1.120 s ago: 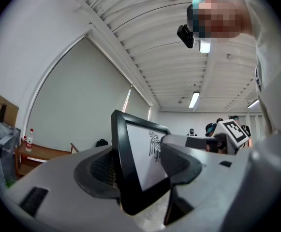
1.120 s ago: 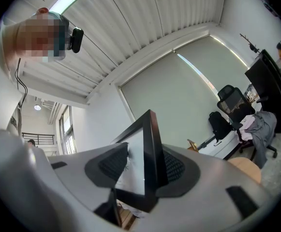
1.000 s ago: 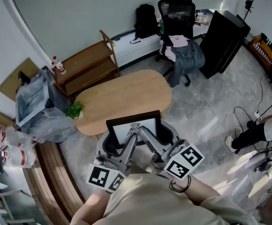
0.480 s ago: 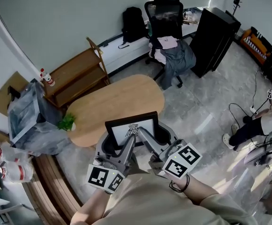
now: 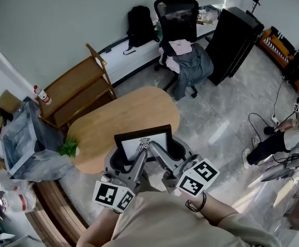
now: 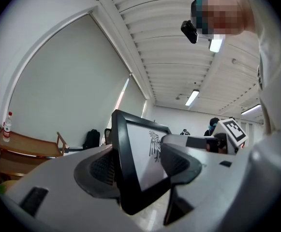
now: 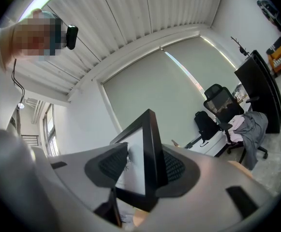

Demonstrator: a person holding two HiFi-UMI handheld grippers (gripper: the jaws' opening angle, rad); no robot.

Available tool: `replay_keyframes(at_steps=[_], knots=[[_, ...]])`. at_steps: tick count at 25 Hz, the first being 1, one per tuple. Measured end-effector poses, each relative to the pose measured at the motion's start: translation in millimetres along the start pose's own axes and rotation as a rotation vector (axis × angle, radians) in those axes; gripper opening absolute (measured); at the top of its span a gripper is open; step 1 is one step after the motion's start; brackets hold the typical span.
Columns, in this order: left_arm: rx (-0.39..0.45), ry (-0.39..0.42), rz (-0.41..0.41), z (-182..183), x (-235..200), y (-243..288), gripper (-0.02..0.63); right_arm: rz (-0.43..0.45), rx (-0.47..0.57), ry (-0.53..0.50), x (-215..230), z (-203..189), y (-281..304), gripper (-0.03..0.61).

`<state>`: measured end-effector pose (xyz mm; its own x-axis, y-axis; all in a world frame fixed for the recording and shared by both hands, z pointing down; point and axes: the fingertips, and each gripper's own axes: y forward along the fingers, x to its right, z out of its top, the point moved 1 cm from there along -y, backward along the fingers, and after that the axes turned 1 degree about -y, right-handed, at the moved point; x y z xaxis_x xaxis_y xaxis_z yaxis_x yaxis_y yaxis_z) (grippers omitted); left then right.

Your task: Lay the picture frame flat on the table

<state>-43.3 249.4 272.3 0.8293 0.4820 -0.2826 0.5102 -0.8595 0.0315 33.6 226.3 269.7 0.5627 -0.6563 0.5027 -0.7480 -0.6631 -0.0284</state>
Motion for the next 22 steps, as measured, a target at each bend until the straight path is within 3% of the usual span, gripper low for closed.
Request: replay_keyframes(at_steps=[15, 22], knots=[[-0.055, -0.043, -0.060, 43, -159, 110, 0.265, -0.127, -0.016, -0.050, 69, 29, 176, 0.181], [-0.064, -0.039, -0.114, 51, -207, 151, 0.265, -0.189, 0.010, -0.049, 99, 35, 226, 0.185]])
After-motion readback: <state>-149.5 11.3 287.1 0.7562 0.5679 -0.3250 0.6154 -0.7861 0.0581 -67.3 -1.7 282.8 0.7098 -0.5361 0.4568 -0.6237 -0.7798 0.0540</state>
